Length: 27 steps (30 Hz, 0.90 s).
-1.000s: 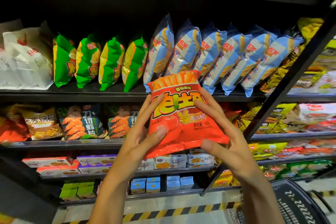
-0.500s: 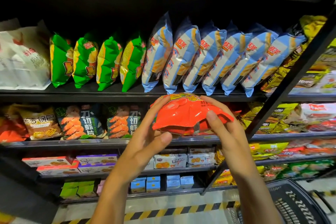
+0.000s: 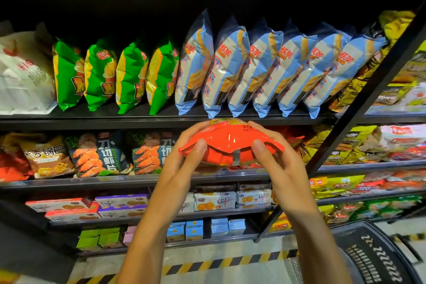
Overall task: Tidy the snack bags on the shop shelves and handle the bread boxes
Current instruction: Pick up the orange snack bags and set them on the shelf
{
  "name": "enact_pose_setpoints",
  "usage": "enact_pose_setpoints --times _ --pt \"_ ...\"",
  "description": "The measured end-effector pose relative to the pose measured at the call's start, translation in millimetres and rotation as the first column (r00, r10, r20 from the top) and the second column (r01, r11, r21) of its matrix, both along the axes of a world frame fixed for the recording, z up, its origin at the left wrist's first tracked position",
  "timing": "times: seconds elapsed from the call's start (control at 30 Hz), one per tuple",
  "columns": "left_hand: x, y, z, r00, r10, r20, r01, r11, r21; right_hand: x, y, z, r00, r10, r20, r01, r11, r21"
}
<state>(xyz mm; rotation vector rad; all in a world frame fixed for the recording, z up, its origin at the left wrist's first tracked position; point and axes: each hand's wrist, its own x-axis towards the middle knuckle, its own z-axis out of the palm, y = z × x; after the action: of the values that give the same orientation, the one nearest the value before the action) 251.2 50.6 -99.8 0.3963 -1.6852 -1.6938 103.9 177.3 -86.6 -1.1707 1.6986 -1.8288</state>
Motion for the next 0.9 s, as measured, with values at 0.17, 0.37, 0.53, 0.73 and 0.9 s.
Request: enact_pose_setpoints --times 0.17,0.37,0.53,0.73,0.9 --pt "-1 3 0 0.998 -0.066 0.016 0.067 0.997 -0.040 0 -2 2 0.995 -0.089 0.046 0.092 0.994 -0.057" --pt "-5 4 6 0.987 -0.153 -0.056 0.138 0.968 -0.211 -9 14 19 0.997 -0.028 0.077 0.037 0.991 -0.128" --pt "-27 -3 37 0.965 -0.249 -0.084 0.205 0.914 -0.350 -31 22 43 0.999 -0.054 0.004 0.054 0.990 -0.129" --pt "-67 -12 90 0.958 -0.178 -0.225 0.115 0.957 -0.267 -60 9 74 0.991 -0.122 -0.054 0.097 0.938 -0.332" --pt "-101 -22 142 0.901 -0.334 -0.277 0.360 0.932 0.048 -88 -5 110 0.985 -0.115 -0.130 0.044 0.890 -0.454"
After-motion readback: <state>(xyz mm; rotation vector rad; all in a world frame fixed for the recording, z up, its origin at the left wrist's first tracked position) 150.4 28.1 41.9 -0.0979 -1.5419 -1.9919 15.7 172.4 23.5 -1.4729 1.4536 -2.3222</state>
